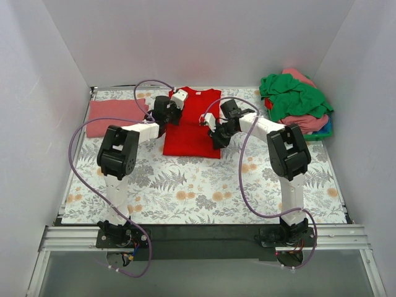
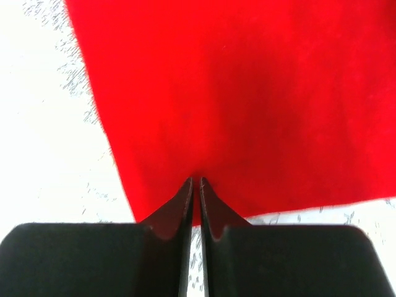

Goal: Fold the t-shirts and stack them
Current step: Fold the tshirt

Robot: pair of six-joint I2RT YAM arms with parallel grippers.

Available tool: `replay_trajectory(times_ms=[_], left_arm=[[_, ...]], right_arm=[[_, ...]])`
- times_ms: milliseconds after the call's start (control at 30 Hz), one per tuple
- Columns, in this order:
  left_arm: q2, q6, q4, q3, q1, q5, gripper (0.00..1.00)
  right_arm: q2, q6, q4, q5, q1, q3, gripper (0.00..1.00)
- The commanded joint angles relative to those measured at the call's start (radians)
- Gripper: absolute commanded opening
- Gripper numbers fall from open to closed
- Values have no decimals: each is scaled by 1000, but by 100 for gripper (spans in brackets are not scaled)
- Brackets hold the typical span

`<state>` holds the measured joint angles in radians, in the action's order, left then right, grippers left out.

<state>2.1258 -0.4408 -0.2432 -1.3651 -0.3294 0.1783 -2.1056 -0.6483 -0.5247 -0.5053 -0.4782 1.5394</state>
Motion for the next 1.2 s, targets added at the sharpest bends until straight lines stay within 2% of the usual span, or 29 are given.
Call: replay_trajectory(times_ms=[0,33,133,167,233,267,333,367,433,467,533,567,667,733,933,1167], left_arm=[[-186,49,-103,29,13,-40,19],[-263,74,-107,49,16,-34,30],[-387,186,-88,184,23,76,42],[-461,218,-78,233,23,143,46],[-538,290,-47,375,23,203,49],[-608,316,-42,423,24,239,50],[-665,379,-33,557,23,273,52],[-694,402,-31,599,23,283,53],[-766,465,-68,725,21,325,54],[-782,534,-77,760,21,337,55],[-803,579,-87,816,20,345,56],[-800,600,-102,825,18,343,56],[-752,619,-82,805,18,348,74],[-703,631,-73,787,18,343,82],[-609,669,-38,736,18,320,84],[-505,705,-51,712,18,282,77]], right_arm=[[114,-54,-29,-10,-3,-9,15],[131,-65,-31,-19,-2,-12,16],[188,-144,-50,-84,-2,-35,24],[208,-199,-61,-116,-3,-45,31],[222,-259,-75,-139,-5,-84,37],[232,-290,-83,-153,-5,-97,45],[248,-384,-86,-165,-7,-149,53],[266,-411,-84,-170,-8,-169,60],[288,-477,-84,-167,-10,-206,65],[292,-490,-84,-156,-11,-212,66],[298,-508,-83,-142,-10,-222,66],[300,-514,-84,-141,-11,-225,67],[305,-521,-80,-141,-11,-229,67],[306,-522,-80,-145,-11,-232,68],[285,-524,-61,-147,-11,-228,68],[245,-493,-21,-96,-25,-197,68]])
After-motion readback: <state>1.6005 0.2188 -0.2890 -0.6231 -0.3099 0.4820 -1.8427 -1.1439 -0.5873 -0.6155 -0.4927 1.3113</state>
